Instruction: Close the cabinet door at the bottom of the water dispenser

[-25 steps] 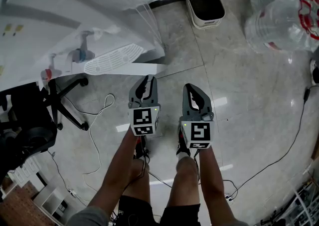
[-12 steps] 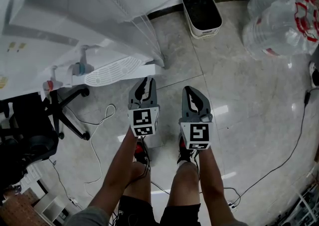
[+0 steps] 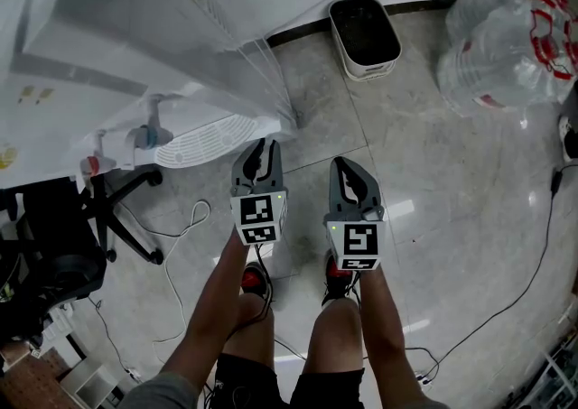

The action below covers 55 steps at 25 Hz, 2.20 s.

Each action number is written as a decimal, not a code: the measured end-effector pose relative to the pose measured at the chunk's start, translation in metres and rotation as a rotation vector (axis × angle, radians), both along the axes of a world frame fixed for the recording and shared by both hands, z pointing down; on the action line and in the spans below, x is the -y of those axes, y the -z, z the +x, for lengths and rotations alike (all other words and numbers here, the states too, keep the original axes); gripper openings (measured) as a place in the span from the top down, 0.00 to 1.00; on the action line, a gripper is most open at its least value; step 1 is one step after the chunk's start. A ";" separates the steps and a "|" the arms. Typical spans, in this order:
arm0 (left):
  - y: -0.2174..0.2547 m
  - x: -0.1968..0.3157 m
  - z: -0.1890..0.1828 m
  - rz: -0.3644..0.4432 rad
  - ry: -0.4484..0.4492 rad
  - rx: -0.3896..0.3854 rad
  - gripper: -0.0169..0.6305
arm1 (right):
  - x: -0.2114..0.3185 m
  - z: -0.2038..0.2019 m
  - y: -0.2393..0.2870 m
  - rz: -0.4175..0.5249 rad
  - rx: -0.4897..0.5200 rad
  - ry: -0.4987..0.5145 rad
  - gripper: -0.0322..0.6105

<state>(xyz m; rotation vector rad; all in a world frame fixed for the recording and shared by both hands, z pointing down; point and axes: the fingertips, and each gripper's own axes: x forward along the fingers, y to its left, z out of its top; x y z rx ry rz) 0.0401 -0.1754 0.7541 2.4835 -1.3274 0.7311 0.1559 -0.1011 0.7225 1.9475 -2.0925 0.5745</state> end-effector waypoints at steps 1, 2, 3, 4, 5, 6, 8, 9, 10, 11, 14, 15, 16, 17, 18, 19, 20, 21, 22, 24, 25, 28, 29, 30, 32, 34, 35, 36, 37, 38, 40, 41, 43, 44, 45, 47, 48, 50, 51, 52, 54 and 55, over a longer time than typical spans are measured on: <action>0.000 0.001 -0.001 0.000 -0.001 0.002 0.83 | 0.000 0.000 0.001 0.001 -0.001 -0.002 0.92; 0.000 0.002 -0.001 0.002 -0.001 0.005 0.83 | 0.000 0.000 0.002 0.002 -0.002 -0.003 0.92; 0.001 0.004 -0.002 0.003 -0.001 0.006 0.83 | 0.000 0.000 0.003 0.002 -0.003 -0.003 0.92; 0.001 0.005 -0.003 0.005 -0.001 0.008 0.83 | 0.000 0.000 0.003 0.001 -0.005 -0.004 0.92; 0.000 0.005 -0.004 0.005 0.000 0.010 0.83 | 0.000 0.000 0.003 -0.001 -0.007 -0.004 0.92; -0.001 0.007 -0.005 0.005 0.001 0.012 0.83 | -0.001 0.001 0.003 -0.001 -0.008 -0.005 0.92; 0.000 0.010 -0.006 0.011 0.007 0.013 0.83 | 0.000 0.001 0.003 0.002 -0.009 -0.006 0.92; 0.002 0.012 -0.006 0.016 0.009 0.011 0.83 | 0.000 0.002 0.003 0.004 -0.011 -0.006 0.92; 0.003 0.014 -0.006 0.020 0.010 0.010 0.83 | 0.000 0.002 0.003 0.005 -0.013 -0.007 0.92; 0.004 0.014 -0.007 0.022 0.010 0.010 0.83 | -0.001 0.002 0.003 0.005 -0.014 -0.007 0.92; 0.010 0.010 -0.006 0.023 0.002 0.012 0.83 | -0.003 0.003 0.008 0.005 -0.014 -0.009 0.92; 0.013 0.007 -0.004 0.023 -0.001 0.011 0.83 | -0.004 0.004 0.011 0.005 -0.014 -0.008 0.92; 0.017 0.004 -0.003 0.022 -0.002 0.008 0.83 | -0.006 0.004 0.014 0.003 -0.014 -0.005 0.92; 0.021 0.000 -0.002 0.020 -0.001 0.005 0.83 | -0.007 0.004 0.019 0.002 -0.016 -0.001 0.92; 0.026 -0.004 -0.002 0.017 0.000 0.004 0.83 | -0.009 0.004 0.024 0.001 -0.017 0.004 0.92; 0.032 -0.008 -0.002 0.015 0.001 0.002 0.83 | -0.010 0.004 0.030 0.001 -0.019 0.011 0.92; 0.041 -0.011 -0.001 0.015 0.004 -0.003 0.83 | -0.011 0.004 0.038 0.001 -0.022 0.018 0.92; 0.051 -0.014 0.000 0.017 0.008 -0.011 0.83 | -0.012 0.004 0.046 0.002 -0.025 0.027 0.92; 0.062 -0.018 0.000 0.019 0.012 -0.020 0.83 | -0.013 0.003 0.055 0.003 -0.028 0.036 0.92; 0.083 -0.023 0.001 0.025 0.022 -0.035 0.83 | -0.013 0.001 0.075 0.009 -0.036 0.057 0.92; 0.094 -0.025 0.001 0.028 0.027 -0.040 0.83 | -0.013 0.001 0.087 0.013 -0.040 0.066 0.92; 0.129 -0.034 0.000 0.036 0.041 -0.046 0.83 | -0.013 -0.001 0.124 0.031 -0.048 0.093 0.92; 0.142 -0.037 -0.001 0.041 0.048 -0.047 0.83 | -0.013 -0.002 0.138 0.038 -0.050 0.104 0.92; 0.156 -0.039 -0.002 0.046 0.056 -0.049 0.83 | -0.012 -0.003 0.151 0.046 -0.052 0.117 0.92; 0.185 -0.043 -0.004 0.059 0.072 -0.055 0.83 | -0.010 -0.006 0.180 0.062 -0.059 0.141 0.92; 0.216 -0.048 -0.009 0.069 0.086 -0.058 0.83 | -0.010 -0.010 0.211 0.075 -0.063 0.161 0.92; 0.232 -0.051 -0.012 0.072 0.092 -0.058 0.83 | -0.011 -0.013 0.227 0.080 -0.064 0.171 0.92; 0.247 -0.054 -0.015 0.075 0.100 -0.058 0.83 | -0.013 -0.016 0.243 0.085 -0.065 0.181 0.92; 0.263 -0.058 -0.019 0.079 0.107 -0.057 0.83 | -0.014 -0.020 0.259 0.092 -0.066 0.193 0.92; 0.278 -0.060 -0.023 0.085 0.115 -0.057 0.83 | -0.014 -0.024 0.275 0.101 -0.067 0.207 0.92; 0.311 -0.062 -0.029 0.105 0.134 -0.062 0.83 | -0.012 -0.032 0.306 0.126 -0.071 0.235 0.92; 0.327 -0.063 -0.032 0.117 0.144 -0.064 0.83 | -0.011 -0.036 0.322 0.140 -0.073 0.250 0.92; 0.357 -0.067 -0.040 0.139 0.160 -0.067 0.83 | -0.011 -0.044 0.353 0.163 -0.073 0.273 0.92; 0.372 -0.070 -0.044 0.149 0.164 -0.067 0.83 | -0.013 -0.048 0.368 0.172 -0.070 0.281 0.92; 0.386 -0.073 -0.048 0.157 0.168 -0.067 0.83 | -0.016 -0.052 0.383 0.179 -0.065 0.289 0.92; 0.417 -0.080 -0.057 0.167 0.178 -0.066 0.83 | -0.021 -0.062 0.413 0.194 -0.057 0.308 0.92; 0.432 -0.084 -0.062 0.170 0.188 -0.066 0.83 | -0.024 -0.066 0.428 0.203 -0.057 0.320 0.92; 0.461 -0.088 -0.073 0.187 0.215 -0.071 0.84 | -0.027 -0.073 0.456 0.226 -0.064 0.345 0.92; 0.474 -0.090 -0.078 0.197 0.227 -0.077 0.84 | -0.028 -0.076 0.469 0.239 -0.069 0.356 0.92; 0.486 -0.093 -0.083 0.206 0.237 -0.082 0.85 | -0.029 -0.078 0.482 0.250 -0.072 0.364 0.92; 0.508 -0.100 -0.092 0.220 0.248 -0.086 0.86 | -0.034 -0.081 0.505 0.268 -0.075 0.374 0.92; 0.517 -0.104 -0.097 0.226 0.252 -0.083 0.87 | -0.037 -0.083 0.515 0.276 -0.076 0.378 0.92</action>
